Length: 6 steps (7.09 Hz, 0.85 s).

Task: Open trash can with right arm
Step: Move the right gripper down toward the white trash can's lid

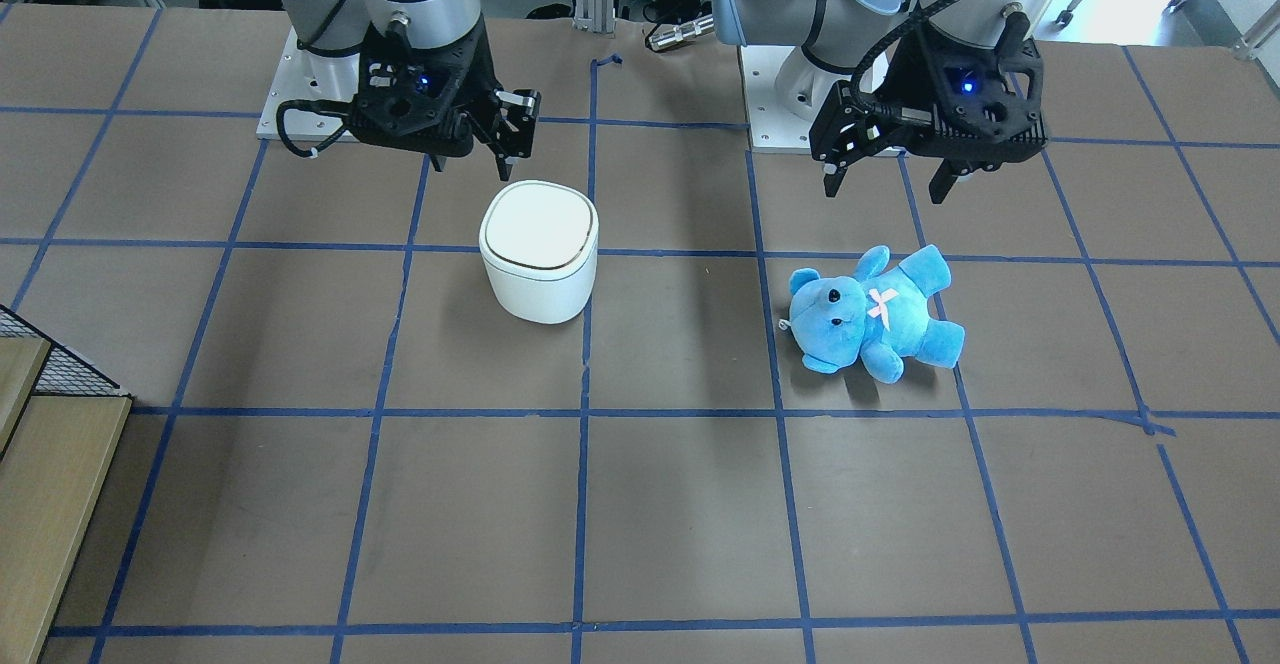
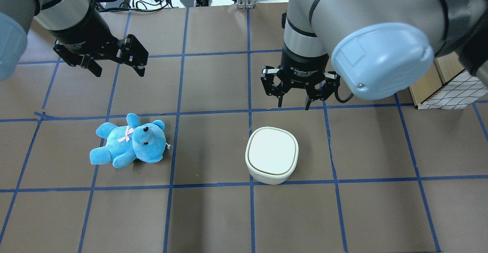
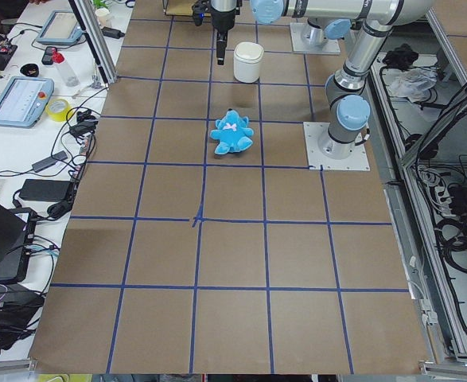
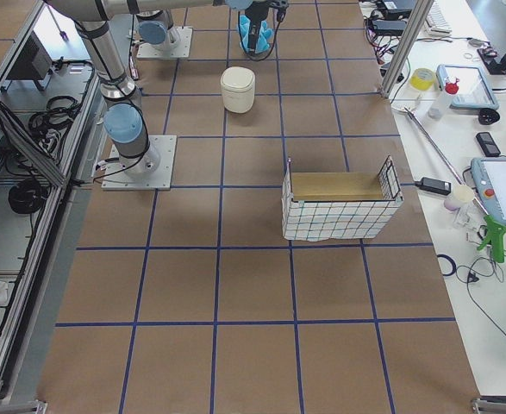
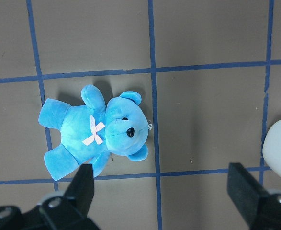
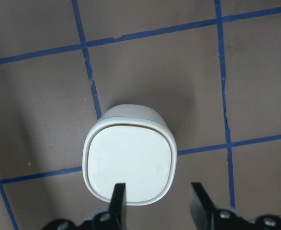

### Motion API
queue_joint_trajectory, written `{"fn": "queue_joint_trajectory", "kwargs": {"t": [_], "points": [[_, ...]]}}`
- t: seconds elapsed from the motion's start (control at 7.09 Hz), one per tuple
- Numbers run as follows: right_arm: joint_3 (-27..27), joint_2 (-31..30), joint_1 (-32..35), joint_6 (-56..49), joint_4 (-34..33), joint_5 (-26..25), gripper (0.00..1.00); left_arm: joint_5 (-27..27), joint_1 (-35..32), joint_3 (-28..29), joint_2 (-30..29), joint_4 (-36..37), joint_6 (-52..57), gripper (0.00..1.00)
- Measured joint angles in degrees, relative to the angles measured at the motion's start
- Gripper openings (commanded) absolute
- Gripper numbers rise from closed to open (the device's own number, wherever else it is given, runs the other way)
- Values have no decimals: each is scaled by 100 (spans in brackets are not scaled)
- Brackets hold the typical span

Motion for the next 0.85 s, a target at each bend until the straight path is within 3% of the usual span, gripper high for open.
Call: {"fn": "queue_joint_trajectory", "kwargs": {"t": [0.14,0.42,0.56,0.85], "points": [[233,29,139,90,-112,172,0,2,0,0,0,0,0,100],[1058,64,223,49,-1058,567,0,4,0,0,0,0,0,100],[1444,76,218,-35,-1604,612,0,6,0,0,0,0,0,100],[1743,85,166,-164,-2028,571,0,7,0,0,0,0,0,100]]}}
